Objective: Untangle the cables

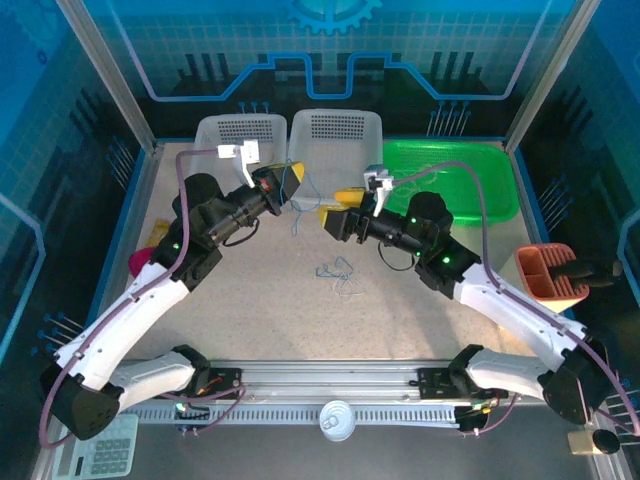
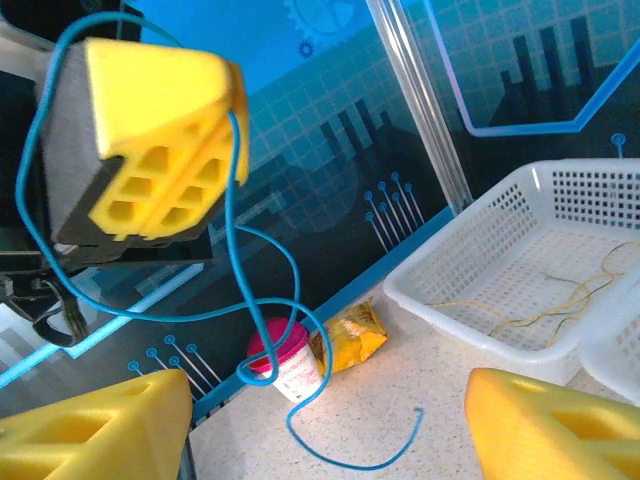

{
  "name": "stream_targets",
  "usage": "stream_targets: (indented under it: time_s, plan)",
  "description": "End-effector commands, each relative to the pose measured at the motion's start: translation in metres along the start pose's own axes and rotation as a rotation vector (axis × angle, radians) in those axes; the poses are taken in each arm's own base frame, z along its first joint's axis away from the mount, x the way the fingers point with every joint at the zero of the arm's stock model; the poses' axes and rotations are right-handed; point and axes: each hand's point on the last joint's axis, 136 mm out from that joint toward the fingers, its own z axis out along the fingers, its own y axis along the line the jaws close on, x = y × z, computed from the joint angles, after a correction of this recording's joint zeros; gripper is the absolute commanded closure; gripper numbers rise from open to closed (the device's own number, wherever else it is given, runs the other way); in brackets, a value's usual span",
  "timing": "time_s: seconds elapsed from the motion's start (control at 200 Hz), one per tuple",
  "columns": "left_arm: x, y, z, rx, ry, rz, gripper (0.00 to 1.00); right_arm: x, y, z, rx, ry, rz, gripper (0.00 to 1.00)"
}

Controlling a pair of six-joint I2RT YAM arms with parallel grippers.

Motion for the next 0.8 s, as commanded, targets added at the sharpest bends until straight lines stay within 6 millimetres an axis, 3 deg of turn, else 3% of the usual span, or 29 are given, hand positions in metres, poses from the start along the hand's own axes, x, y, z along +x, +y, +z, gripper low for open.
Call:
stream_targets:
  time_s: [0.0,0.19,0.31,0.39,0.51,0.58,0.67,0.795]
  plan:
    - [-0.003,-0.004,-0.001,0.036,-0.018,0.007,1.0,-0.022,0.023,0.008,-0.078,-0.053,-0.009,0.28]
    - [-0.001,-0.004,-0.001,0.041,-0.018,0.001,1.0,-0.02,0.023,0.019,-0.091,-0.044,0.006,0.3]
    - [0.0,-0.003,0.0,0.044,-0.015,-0.004,1.0,-0.02,0.021,0.025,-0.086,-0.04,0.017,0.38]
    - [0.001,-0.003,0.0,0.048,-0.014,-0.006,1.0,-0.02,0.016,0.03,-0.069,-0.036,0.02,0.58]
    - [0.002,-0.004,-0.002,0.054,-0.014,-0.001,1.0,-0.027,0.006,0.033,-0.026,-0.029,0.005,1.0]
    - [0.004,-0.003,-0.005,0.052,-0.014,0.003,1.0,-0.036,-0.008,0.031,0.051,-0.041,-0.019,1.0]
    - [0.01,0.0,-0.01,0.044,-0.012,0.007,0.82,-0.05,-0.032,0.025,0.182,-0.05,-0.047,1.0]
    - [0.021,0.011,-0.018,0.013,-0.005,-0.001,0.69,-0.075,-0.055,0.015,0.318,-0.086,-0.084,1.0]
